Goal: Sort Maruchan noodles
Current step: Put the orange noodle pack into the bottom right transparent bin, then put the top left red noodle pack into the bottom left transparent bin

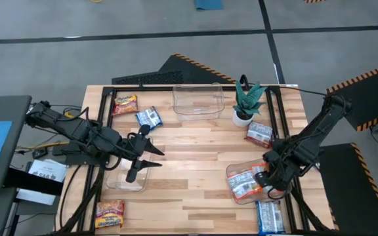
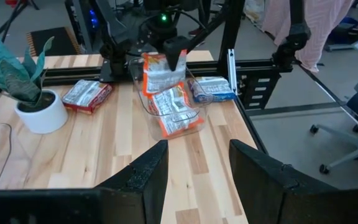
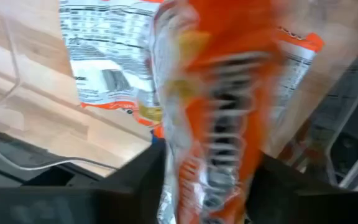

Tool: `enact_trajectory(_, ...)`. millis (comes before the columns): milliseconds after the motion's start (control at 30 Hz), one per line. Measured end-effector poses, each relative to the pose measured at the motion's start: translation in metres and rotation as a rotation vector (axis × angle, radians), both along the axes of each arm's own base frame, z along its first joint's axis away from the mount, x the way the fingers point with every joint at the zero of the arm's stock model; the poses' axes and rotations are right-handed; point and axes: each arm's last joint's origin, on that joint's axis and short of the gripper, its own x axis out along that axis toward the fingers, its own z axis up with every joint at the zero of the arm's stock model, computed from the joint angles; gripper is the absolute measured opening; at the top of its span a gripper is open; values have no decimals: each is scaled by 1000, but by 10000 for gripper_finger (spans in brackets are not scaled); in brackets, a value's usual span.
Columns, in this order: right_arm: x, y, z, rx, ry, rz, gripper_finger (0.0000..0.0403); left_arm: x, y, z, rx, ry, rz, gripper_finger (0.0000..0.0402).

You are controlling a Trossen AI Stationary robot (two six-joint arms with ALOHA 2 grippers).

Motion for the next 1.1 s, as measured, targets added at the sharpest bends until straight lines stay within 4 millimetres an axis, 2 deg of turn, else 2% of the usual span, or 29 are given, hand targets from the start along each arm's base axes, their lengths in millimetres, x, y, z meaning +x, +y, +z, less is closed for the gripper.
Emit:
enact_trajectory(133, 0, -1, 0, 3, 4, 29, 290, 0, 0, 0, 1, 0, 0, 153)
enact_trajectory(300, -11, -10, 6, 29, 65, 51, 327, 0, 0, 0, 2, 0, 4, 153)
enact_trajectory(533, -26, -27, 20, 76, 15, 2, 327, 0, 0, 0, 3, 0, 6, 153)
enact_trajectory(833, -26, -35, 25, -25, -164, -5, 324, 0, 0, -1, 7, 10, 7, 153)
enact_trajectory(967, -17, -33, 29, -120, -362, -31, 324, 0, 0, -1, -1, 11, 9, 153)
enact_trajectory(1100, 5, -24, 35, -249, -622, -53, 324, 0, -1, -1, -63, 27, -13, 153)
